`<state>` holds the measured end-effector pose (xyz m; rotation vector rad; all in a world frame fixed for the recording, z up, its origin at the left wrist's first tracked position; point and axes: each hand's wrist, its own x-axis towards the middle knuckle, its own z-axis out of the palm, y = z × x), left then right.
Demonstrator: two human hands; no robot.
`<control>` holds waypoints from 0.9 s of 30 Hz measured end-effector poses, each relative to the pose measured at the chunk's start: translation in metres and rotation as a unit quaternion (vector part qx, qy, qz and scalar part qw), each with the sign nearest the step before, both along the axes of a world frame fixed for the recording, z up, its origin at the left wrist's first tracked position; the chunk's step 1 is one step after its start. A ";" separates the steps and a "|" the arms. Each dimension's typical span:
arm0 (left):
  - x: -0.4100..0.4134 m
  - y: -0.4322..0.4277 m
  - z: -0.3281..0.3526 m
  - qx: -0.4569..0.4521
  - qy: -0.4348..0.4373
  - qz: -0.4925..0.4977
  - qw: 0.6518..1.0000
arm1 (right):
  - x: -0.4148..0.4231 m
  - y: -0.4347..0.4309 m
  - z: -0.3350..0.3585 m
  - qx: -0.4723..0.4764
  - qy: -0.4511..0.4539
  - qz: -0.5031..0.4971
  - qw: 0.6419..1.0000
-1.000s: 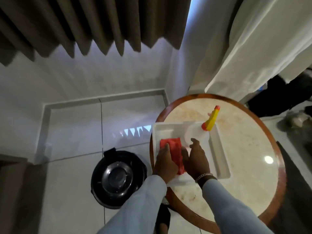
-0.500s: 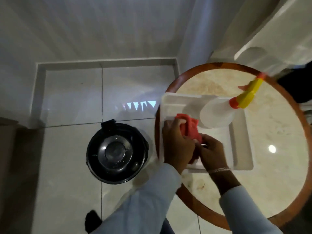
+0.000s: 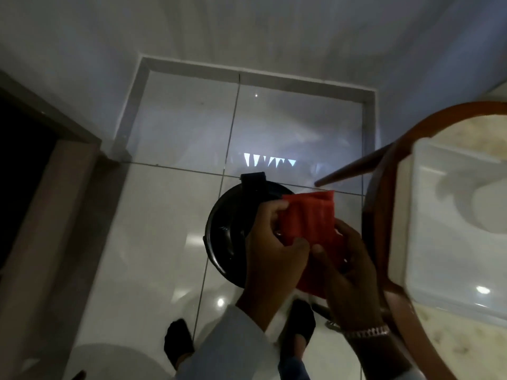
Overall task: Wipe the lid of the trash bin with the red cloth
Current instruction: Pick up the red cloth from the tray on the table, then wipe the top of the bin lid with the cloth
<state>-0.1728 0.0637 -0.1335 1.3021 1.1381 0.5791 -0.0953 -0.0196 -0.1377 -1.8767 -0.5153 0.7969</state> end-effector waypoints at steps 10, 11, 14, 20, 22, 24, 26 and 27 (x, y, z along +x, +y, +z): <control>-0.103 0.079 -0.173 0.183 0.196 -0.340 0.901 | 0.017 0.073 -0.142 -0.041 0.008 0.052 0.998; -0.106 0.081 -0.184 0.210 0.211 -0.378 0.877 | 0.017 0.072 -0.153 -0.079 -0.061 0.077 0.992; -0.104 0.092 -0.204 0.263 0.239 -0.424 0.833 | 0.015 0.068 -0.173 -0.163 -0.338 0.148 0.915; -0.096 0.106 -0.226 0.281 0.253 -0.454 0.807 | 0.012 0.082 -0.214 -0.118 -0.455 0.315 0.825; -0.098 0.107 -0.229 0.268 0.248 -0.454 0.813 | 0.006 0.078 -0.224 -0.128 -0.453 0.276 0.838; -0.100 0.107 -0.230 0.258 0.242 -0.451 0.820 | -0.005 0.060 -0.227 -0.112 -0.449 0.224 0.858; -0.098 0.108 -0.229 0.252 0.239 -0.456 0.820 | -0.015 0.035 -0.229 -0.102 -0.457 0.221 0.856; -0.097 0.108 -0.228 0.250 0.238 -0.459 0.819 | -0.019 0.026 -0.229 -0.104 -0.458 0.231 0.852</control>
